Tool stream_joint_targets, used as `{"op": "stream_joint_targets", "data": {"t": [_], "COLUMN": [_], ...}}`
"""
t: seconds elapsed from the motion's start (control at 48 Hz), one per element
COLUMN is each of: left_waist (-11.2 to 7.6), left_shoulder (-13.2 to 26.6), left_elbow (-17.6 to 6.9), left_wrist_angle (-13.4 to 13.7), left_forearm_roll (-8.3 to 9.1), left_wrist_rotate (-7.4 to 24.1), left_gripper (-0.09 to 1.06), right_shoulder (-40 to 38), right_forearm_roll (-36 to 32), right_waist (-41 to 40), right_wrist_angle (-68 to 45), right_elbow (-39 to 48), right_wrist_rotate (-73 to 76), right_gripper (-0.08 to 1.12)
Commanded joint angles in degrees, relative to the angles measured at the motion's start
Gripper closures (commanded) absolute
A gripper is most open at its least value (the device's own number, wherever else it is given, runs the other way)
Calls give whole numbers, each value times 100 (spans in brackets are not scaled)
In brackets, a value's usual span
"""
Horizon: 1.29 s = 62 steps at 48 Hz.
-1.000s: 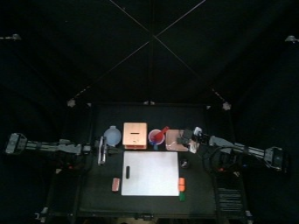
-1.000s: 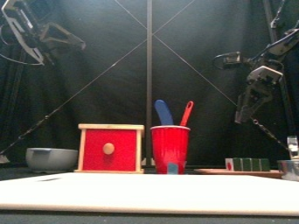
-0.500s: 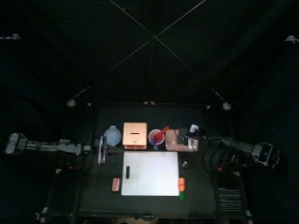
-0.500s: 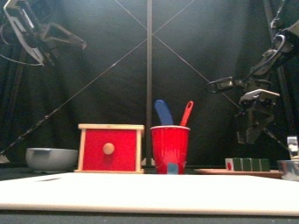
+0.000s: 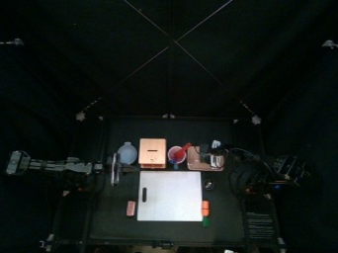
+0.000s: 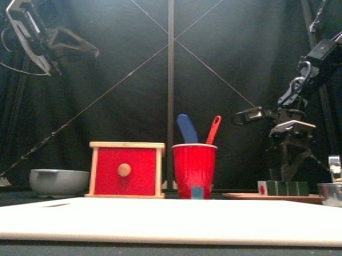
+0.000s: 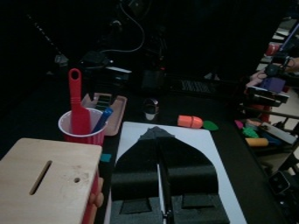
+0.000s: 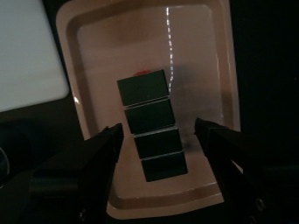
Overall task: Place sushi on board then cut the sushi with the knife then place the pieces on the plate
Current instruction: Place the sushi on the board
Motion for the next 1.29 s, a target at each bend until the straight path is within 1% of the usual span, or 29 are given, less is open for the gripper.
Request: {"op": "stream_joint_targets", "data": {"t": [0.021,0.312,0.396,0.562,0.667,0.771,0.938,1.146,1.229,1.292], "left_waist": [18,18,18,18,18,18,18,26,35,70], "left_shoulder": [18,18,18,18,18,18,18,18,18,18], "left_elbow": [-114,-97,-88,-70,-70,-62,-70,-79,-97,-105], "left_wrist_angle": [-53,-53,-53,-53,-53,-53,-53,-62,-141,-290], "left_forearm_roll": [0,0,0,0,0,-18,-132,-132,-149,-211], "left_wrist_rotate": [0,0,0,0,-9,-9,0,0,0,0], "left_gripper": [99,99,99,99,99,99,99,99,99,99], "right_shoulder": [88,404,396,404,281,0,-738,-1433,-1635,-1767], "right_forearm_roll": [0,70,114,272,404,589,809,756,712,677], "right_waist": [-44,0,9,44,123,193,290,598,765,888], "right_wrist_angle": [-149,-299,-299,-255,-158,62,360,545,536,475], "right_elbow": [-105,-97,-79,-18,-26,-70,-53,114,193,246], "right_wrist_rotate": [-18,-9,-9,18,132,237,650,1749,2259,2795], "right_gripper": [9,12,18,40,49,49,48,48,48,48]}}
